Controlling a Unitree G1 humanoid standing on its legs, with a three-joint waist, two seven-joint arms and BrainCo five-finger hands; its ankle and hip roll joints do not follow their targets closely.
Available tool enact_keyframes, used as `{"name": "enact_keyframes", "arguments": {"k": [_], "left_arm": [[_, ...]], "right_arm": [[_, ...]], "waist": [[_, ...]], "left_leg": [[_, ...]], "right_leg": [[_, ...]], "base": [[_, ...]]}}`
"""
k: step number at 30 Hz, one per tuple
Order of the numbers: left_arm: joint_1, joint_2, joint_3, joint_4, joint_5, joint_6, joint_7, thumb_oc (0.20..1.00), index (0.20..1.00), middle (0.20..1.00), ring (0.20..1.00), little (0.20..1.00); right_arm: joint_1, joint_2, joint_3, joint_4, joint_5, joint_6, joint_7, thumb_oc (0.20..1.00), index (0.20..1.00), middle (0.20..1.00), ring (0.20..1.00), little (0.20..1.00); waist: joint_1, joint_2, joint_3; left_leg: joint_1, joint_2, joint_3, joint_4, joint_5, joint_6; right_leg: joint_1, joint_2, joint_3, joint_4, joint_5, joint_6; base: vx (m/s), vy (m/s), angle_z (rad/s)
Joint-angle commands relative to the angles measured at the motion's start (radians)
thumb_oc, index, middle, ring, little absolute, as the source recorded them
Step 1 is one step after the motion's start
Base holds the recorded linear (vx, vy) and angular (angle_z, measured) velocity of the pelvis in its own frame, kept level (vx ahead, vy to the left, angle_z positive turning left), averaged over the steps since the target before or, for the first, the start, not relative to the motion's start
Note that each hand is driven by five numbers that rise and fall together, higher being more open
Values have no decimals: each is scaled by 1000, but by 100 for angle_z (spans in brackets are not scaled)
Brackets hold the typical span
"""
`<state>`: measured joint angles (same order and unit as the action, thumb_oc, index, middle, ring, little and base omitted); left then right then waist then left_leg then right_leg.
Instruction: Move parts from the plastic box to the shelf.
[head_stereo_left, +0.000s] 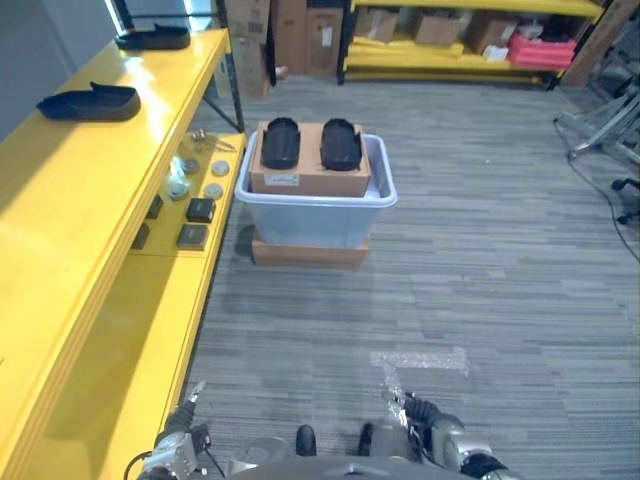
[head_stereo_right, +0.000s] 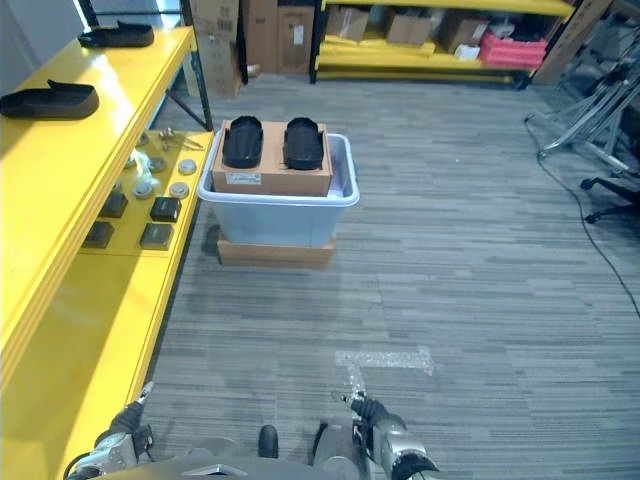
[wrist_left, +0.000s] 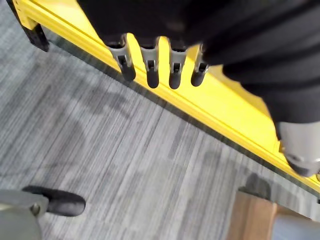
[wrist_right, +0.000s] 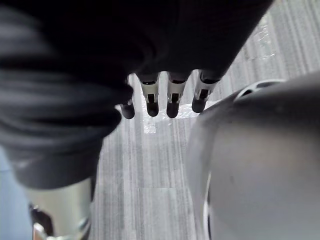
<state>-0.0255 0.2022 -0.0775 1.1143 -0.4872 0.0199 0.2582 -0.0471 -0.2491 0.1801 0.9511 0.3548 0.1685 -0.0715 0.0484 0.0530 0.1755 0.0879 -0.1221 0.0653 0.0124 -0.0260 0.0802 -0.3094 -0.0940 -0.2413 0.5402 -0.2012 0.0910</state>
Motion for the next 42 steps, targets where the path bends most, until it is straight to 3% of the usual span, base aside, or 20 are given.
{"name": "enact_keyframes", "arguments": {"k": [1, 3, 4, 6, 7, 12, 13, 14, 16, 17, 19, 21, 23, 25, 26, 27, 28, 30, 34, 42], "left_arm": [[42, 18, 19, 10, 20, -9, 17, 1000, 1000, 1000, 1000, 1000], [48, 18, 22, 46, 36, -43, 2, 1000, 1000, 1000, 1000, 1000], [50, 17, 22, 55, 40, -52, -2, 1000, 1000, 1000, 1000, 1000], [53, 16, 22, 69, 49, -68, -10, 1000, 1000, 1000, 1000, 1000], [62, 20, 31, 69, 60, -73, -20, 1000, 1000, 1000, 1000, 1000], [73, 17, 36, 67, 66, -82, -39, 1000, 1000, 1000, 1000, 1000], [77, 16, 37, 55, 68, -79, -54, 1000, 1000, 1000, 1000, 1000], [75, 13, 33, 35, 73, -71, -59, 1000, 1000, 1000, 1000, 1000], [75, 11, 28, 22, 66, -69, -61, 1000, 1000, 1000, 1000, 1000], [72, 5, 19, -3, 48, -55, -53, 1000, 1000, 1000, 1000, 1000], [61, -14, 13, -33, 18, -34, -34, 1000, 1000, 1000, 1000, 1000], [57, -19, 11, -39, 24, -29, -31, 1000, 1000, 1000, 1000, 1000], [51, -25, 3, -49, 14, -30, -21, 1000, 1000, 1000, 1000, 1000], [45, -19, -4, -53, -7, -30, -12, 1000, 1000, 1000, 1000, 1000], [39, -18, -9, -49, 4, -27, -10, 1000, 1000, 1000, 1000, 1000], [40, -17, -10, -46, 17, -21, -14, 1000, 1000, 1000, 1000, 1000], [40, -17, -10, -46, 19, -20, -14, 1000, 1000, 1000, 1000, 1000], [40, -11, -10, -35, 27, -14, -12, 1000, 1000, 1000, 1000, 1000], [42, -5, -6, -21, 33, -27, -10, 1000, 1000, 1000, 1000, 1000], [68, 2, 6, -12, 76, -43, -29, 1000, 1000, 1000, 1000, 1000]], "right_arm": [[55, -43, -41, 44, 31, -23, 25, 1000, 1000, 1000, 1000, 1000], [74, -43, -65, 57, 26, -45, 41, 1000, 1000, 1000, 1000, 1000], [81, -42, -73, 62, 23, -55, 47, 1000, 1000, 1000, 1000, 1000], [90, -38, -91, 76, 23, -76, 50, 1000, 1000, 1000, 1000, 1000], [96, -31, -99, 85, 26, -92, 47, 1000, 1000, 1000, 1000, 1000], [70, -45, -95, 118, 46, -89, 27, 1000, 1000, 1000, 1000, 1000], [54, -49, -93, 128, 30, -80, 19, 1000, 1000, 1000, 1000, 1000], [45, -55, -87, 130, 25, -77, 23, 1000, 1000, 1000, 1000, 1000], [42, -60, -82, 127, 21, -77, 23, 1000, 1000, 1000, 1000, 1000], [34, -72, -74, 113, 15, -63, 17, 1000, 1000, 1000, 1000, 1000], [23, -95, -59, 98, 21, -42, 10, 1000, 1000, 1000, 1000, 1000], [21, -102, -61, 96, 22, -37, 10, 1000, 1000, 1000, 1000, 1000], [19, -112, -58, 82, 28, -25, 3, 1000, 1000, 1000, 1000, 1000], [17, -111, -66, 71, 27, -10, -6, 1000, 1000, 1000, 1000, 1000], [22, -104, -72, 68, 41, -11, -24, 1000, 1000, 1000, 1000, 1000], [33, -100, -76, 61, 43, -15, -30, 1000, 1000, 1000, 1000, 1000], [36, -99, -76, 60, 44, -16, -31, 1000, 1000, 1000, 1000, 1000], [55, -96, -74, 34, 51, -5, -41, 1000, 1000, 1000, 1000, 1000], [64, -80, -74, 55, 51, -20, -38, 1000, 1000, 1000, 1000, 1000], [66, -47, -66, 54, 75, -34, -49, 1000, 1000, 1000, 1000, 1000]], "waist": [[-14, -81, 47], [-45, -94, 54], [-53, -90, 57], [-61, -85, 61], [-62, -91, 63], [-62, -94, 41], [-61, -91, 26], [-62, -84, 13], [-63, -79, 6], [-59, -79, -5], [-35, -107, -4], [-24, -111, 0], [-8, -115, 19], [3, -109, 36], [8, -100, 39], [7, -94, 44], [6, -94, 44], [-3, -89, 25], [-2, -74, 11], [8, -64, -12]], "left_leg": [[-27, -32, -92, 51, -2, 8], [29, -37, -138, 52, -51, 4], [49, -30, -146, 51, -64, 4], [76, -17, -149, 73, -100, 2], [94, -13, -136, 110, -142, 0], [128, 27, -130, 189, -191, -29], [147, 61, -122, 221, -163, -51], [159, 109, -101, 251, -100, -82], [165, 133, -93, 265, -63, -99], [139, 165, -88, 358, 23, -125], [-19, 153, -108, 638, 107, -136], [-83, 137, -119, 693, 113, -133], [-174, 113, -113, 670, 79, -110], [-184, 122, -69, 422, 58, -104], [-188, 129, -35, 252, 82, -122], [-216, 145, -21, 205, 121, -138], [-215, 146, -17, 201, 119, -138], [-153, 129, -38, 97, 73, -121], [-97, 112, -60, 35, 64, -123], [-66, 85, -84, -2, 51, -90]], "right_leg": [[142, -25, 37, -408, 391, 69], [102, -25, 60, -599, 430, 95], [96, -24, 61, -625, 433, 99], [56, -39, 61, -627, 424, 104], [63, -62, 42, -627, 438, 106], [140, -60, 59, -609, 428, 80], [154, -54, 69, -553, 412, 64], [166, -42, 61, -523, 400, 51], [176, -32, 55, -514, 392, 43], [205, -15, 51, -515, 373, 21], [275, -2, 58, -533, 340, -23], [292, 1, 61, -535, 337, -29], [315, 5, 65, -537, 327, -28], [355, 8, 44, -560, 311, -13], [385, 10, 26, -592, 310, -1], [401, 8, 26, -601, 304, 3], [404, 6, 25, -602, 304, 3], [389, -9, 16, -602, 298, 16], [376, -9, 5, -602, 298, 24], [368, -10, 33, -575, 285, 32]], "base": [[521, -180, 78], [581, -173, 60], [692, -185, 72], [581, -162, 88], [578, -192, 52], [566, -228, 28], [605, -260, 109], [516, -228, 86], [276, -155, -5], [375, -266, -26], [403, -306, -1], [215, -133, -25], [188, -46, -42], [196, 76, -31], [196, 141, -27], [142, 115, -5], [103, 135, 9], [73, 171, -25], [44, 78, -9], [40, 60, 0]]}}
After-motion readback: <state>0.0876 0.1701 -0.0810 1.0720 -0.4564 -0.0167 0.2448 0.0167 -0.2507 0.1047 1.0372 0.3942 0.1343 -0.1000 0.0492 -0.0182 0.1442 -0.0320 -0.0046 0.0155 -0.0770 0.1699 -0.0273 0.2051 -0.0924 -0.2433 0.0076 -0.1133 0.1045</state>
